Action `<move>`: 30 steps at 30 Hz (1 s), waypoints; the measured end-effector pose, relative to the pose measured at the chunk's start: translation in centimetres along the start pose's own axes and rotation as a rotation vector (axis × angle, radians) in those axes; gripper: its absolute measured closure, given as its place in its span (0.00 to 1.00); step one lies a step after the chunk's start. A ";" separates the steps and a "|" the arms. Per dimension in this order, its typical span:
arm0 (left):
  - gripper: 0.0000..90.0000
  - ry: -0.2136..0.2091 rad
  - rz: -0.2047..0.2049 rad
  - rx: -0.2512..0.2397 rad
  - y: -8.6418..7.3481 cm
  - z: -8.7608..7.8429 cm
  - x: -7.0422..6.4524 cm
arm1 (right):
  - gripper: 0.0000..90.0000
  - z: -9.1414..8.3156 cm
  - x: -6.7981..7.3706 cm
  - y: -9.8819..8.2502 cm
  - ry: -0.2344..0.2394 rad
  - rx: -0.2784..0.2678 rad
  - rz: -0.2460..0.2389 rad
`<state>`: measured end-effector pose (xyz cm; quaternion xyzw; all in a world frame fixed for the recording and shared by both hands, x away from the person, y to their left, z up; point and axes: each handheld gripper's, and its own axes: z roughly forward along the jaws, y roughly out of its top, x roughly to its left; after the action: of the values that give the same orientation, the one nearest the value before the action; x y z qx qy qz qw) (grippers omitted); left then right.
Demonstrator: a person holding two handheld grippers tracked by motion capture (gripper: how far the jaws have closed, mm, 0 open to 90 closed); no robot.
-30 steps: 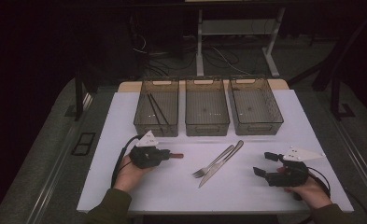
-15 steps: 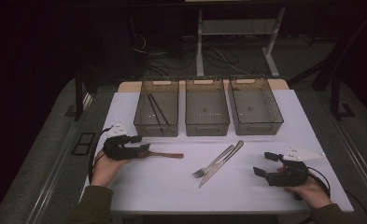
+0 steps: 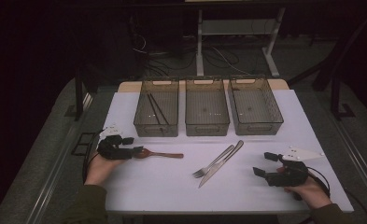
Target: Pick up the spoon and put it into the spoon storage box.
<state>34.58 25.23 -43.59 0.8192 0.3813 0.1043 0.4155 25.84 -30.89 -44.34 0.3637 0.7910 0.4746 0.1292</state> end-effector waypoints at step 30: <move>0.48 -0.052 0.093 0.111 -0.5 1.2 -0.9 | 0.23 -0.1 -0.1 0.0 -0.003 -0.004 -0.001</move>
<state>34.31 24.09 -44.60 0.8603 0.3370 0.0807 0.3738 25.84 -31.05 -44.28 0.3639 0.7900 0.4756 0.1315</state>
